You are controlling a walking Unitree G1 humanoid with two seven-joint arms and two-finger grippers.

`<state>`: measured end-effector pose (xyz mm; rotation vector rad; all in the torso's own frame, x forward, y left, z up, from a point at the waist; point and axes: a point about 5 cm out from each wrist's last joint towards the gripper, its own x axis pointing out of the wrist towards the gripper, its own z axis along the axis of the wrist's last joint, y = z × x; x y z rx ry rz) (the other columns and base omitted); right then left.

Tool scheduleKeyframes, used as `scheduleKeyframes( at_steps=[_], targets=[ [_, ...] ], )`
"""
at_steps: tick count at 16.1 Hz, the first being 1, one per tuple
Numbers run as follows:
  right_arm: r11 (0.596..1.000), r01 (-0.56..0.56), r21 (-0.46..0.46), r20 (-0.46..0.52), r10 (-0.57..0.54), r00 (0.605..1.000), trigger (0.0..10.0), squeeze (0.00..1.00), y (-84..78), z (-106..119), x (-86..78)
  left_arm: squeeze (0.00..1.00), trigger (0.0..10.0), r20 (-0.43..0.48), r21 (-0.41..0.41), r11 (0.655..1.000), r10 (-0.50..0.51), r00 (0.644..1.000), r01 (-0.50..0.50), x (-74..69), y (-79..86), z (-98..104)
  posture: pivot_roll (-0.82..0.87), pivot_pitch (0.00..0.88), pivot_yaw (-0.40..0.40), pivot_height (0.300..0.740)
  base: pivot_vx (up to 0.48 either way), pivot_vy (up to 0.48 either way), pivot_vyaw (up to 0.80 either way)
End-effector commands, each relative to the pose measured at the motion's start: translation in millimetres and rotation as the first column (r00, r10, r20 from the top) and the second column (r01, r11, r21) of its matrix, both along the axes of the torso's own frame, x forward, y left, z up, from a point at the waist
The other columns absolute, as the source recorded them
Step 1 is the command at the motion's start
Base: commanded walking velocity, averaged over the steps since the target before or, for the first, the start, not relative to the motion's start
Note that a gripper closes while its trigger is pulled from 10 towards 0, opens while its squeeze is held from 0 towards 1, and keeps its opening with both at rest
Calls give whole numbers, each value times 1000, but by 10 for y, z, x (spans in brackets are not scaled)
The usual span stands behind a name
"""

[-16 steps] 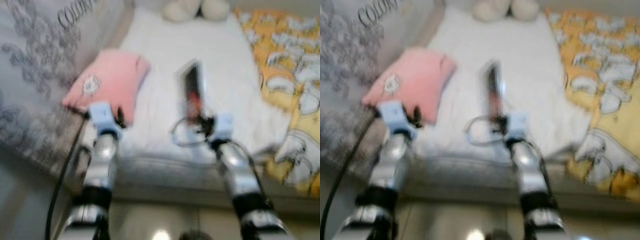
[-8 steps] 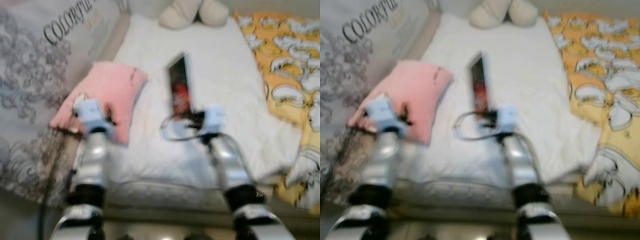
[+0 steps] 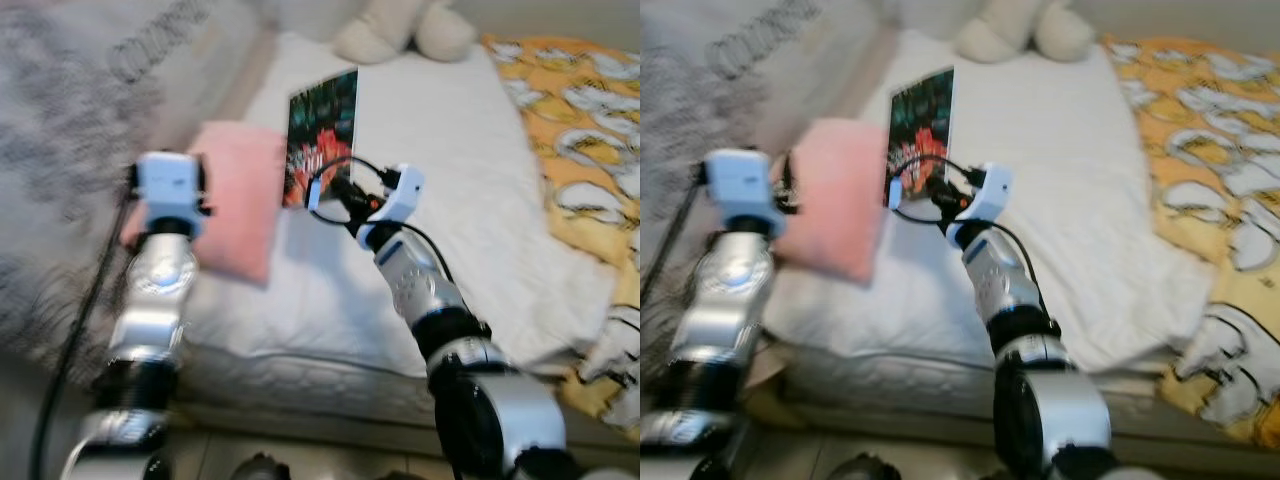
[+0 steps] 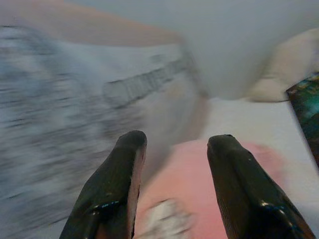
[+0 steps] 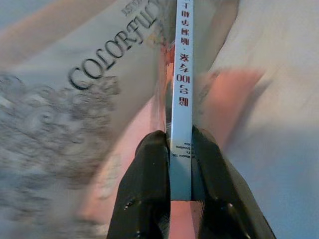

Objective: Clean up the room

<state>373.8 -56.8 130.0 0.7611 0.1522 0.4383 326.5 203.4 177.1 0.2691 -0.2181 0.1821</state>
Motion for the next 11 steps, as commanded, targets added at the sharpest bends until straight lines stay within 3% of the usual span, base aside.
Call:
scheduleKeyframes(
  at_steps=[1, 2, 6, 9, 11],
  targets=[
    [991, -24, 134, -30, 28, 999, 0, 0, 123, 40, 0, 0, 10000, -6, 18, 1000, -1, 1000, 1, -35, 11, 39, 144, 68, 38, 740, 0, 0, 0],
    [988, -1, 154, -127, 21, 992, 0, 0, 156, -185, -87, 0, 10000, 2, 42, 999, 23, 1000, -23, -183, 77, 119, 231, 159, 46, 740, 0, 0, 0],
    [1000, 9, 9, -361, -5, 933, 0, 0, 130, -845, -452, 0, 10000, -48, 82, 996, 34, 998, -30, -426, 123, 133, 322, 281, 77, 740, 0, 0, 0],
    [999, 33, -18, -372, -38, 928, 0, 0, 62, -872, -447, 0, 10000, -56, 93, 995, 26, 998, -21, -546, 61, 179, 323, 306, 79, 740, 0, 0, 0],
    [991, 61, -121, -350, -100, 931, 0, 0, -73, -887, -420, 0, 10000, -66, 94, 996, 1, 998, 5, -592, -2, 196, 306, 310, 79, 740, 0, 0, 0]
  ],
)
